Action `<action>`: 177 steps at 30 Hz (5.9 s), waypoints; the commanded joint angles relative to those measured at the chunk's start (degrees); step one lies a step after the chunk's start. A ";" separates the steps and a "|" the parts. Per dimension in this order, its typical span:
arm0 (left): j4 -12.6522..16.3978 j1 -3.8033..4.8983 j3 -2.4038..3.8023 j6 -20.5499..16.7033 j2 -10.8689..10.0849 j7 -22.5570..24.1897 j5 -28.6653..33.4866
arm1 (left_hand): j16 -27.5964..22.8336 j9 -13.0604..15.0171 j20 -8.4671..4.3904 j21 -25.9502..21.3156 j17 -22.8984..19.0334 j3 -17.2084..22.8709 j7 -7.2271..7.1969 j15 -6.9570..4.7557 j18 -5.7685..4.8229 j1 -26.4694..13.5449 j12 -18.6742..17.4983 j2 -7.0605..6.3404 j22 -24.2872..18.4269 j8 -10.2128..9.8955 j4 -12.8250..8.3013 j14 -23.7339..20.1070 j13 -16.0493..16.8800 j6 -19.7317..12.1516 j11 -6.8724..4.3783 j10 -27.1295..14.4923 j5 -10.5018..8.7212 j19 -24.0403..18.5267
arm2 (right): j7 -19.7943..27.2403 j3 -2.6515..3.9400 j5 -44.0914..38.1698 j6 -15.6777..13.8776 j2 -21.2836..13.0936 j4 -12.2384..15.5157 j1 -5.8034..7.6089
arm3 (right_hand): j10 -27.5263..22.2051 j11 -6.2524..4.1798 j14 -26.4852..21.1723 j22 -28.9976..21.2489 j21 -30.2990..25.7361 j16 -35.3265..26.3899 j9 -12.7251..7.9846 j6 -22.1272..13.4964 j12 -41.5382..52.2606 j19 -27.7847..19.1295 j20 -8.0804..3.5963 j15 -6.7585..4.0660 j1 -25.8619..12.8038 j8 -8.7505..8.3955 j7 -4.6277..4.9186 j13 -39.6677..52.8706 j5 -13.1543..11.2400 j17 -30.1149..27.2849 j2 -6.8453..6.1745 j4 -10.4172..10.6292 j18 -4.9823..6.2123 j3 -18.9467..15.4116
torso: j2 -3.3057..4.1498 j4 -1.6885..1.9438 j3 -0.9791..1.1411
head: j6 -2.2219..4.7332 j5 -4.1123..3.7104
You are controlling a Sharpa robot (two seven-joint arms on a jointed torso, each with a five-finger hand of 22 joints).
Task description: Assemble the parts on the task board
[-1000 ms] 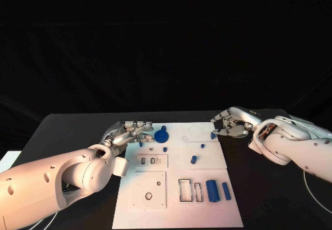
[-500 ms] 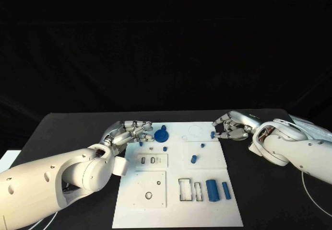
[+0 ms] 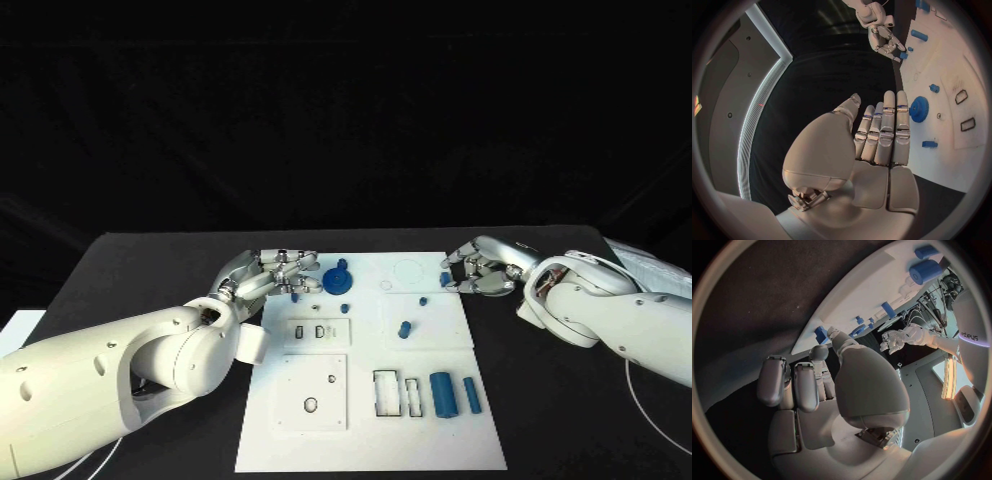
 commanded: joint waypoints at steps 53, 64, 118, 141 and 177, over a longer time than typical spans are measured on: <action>0.05 -0.04 0.02 1.56 0.33 0.17 1.41 | 0.32 0.05 0.20 -0.22 0.21 0.23 0.20 0.15 0.59 0.17 -0.29 0.16 -0.10 -0.32 -0.47 -0.56 -0.01 -0.01 0.01 -0.04 0.29 0.02 | -13.37 0.09 5.70 -3.72 0.24 7.64 0.69 | 3.70 -2.27 2.62 1.62 0.60 0.20 1.94 7.46 4.73 0.71 -1.58 -1.60 1.67 3.75 -2.61 4.42 -2.82 1.36 5.96 -1.74 -0.71 4.20 | -0.71 -0.09 -0.29 | -0.54 0.02; -1.31 -0.04 0.01 1.61 0.08 0.41 3.10 | 0.22 0.04 0.23 -0.30 0.22 0.33 0.21 0.22 0.55 0.10 -0.32 0.15 -0.14 -0.34 -0.54 -0.84 -0.02 -0.03 0.04 -0.06 0.29 -0.11 | -20.41 -0.13 3.02 -2.87 4.56 13.44 0.80 | 3.31 -1.95 2.54 1.07 0.33 -0.09 1.92 6.80 4.09 0.42 -1.44 -1.37 0.71 3.36 -2.25 4.01 -3.10 1.01 6.04 -1.73 -0.63 4.97 | -2.43 0.25 -0.84 | -1.63 0.85; -4.76 -0.03 0.02 1.37 0.51 1.07 3.22 | -0.14 0.05 0.36 -0.67 0.22 0.89 0.26 0.40 0.49 0.03 -0.37 0.10 -0.34 -0.35 -0.94 -1.79 -0.03 0.01 0.12 -0.04 0.31 -0.68 | -24.14 -2.15 -10.64 1.86 19.46 10.78 -5.04 | 2.35 -1.64 2.37 0.11 -0.23 -0.75 2.05 6.11 2.74 -0.01 -1.14 -1.08 -2.11 2.84 -1.90 3.08 -0.85 0.30 3.63 -1.70 -0.45 4.53 | -3.29 0.67 -1.43 | -4.83 2.46; -3.83 -0.03 0.02 1.73 0.73 0.87 2.22 | -0.14 0.04 0.37 -0.69 0.24 0.98 0.27 0.41 0.50 0.00 -0.38 0.14 -0.35 -0.35 -0.97 -1.81 -0.04 0.01 0.13 -0.05 0.31 -0.71 | -24.06 -2.17 -11.96 1.80 20.10 9.76 -5.58 | 1.09 -1.19 2.26 -0.73 -0.72 -1.23 1.82 4.42 0.90 -0.40 -0.90 -0.76 -3.18 1.86 -1.31 1.67 1.89 -0.18 1.70 -1.93 -0.31 3.60 | -3.25 0.66 -1.48 | -5.16 2.40; -4.44 -0.04 0.02 2.95 0.89 -1.35 -0.28 | 3.48 0.28 -1.30 2.07 2.51 1.69 -1.11 -1.51 0.96 -1.10 0.89 0.13 0.89 0.48 -1.01 4.43 0.40 1.94 -1.66 3.15 0.20 3.75 | -12.80 -1.96 -9.40 -12.76 17.07 13.15 -5.83 | -5.50 0.59 1.43 -5.03 -3.29 -4.30 0.24 -3.22 -8.02 -2.55 0.44 0.71 -4.98 -0.16 0.51 -7.39 0.57 -3.62 -0.30 0.10 0.42 -4.60 | -3.37 0.62 -1.30 | -5.47 2.57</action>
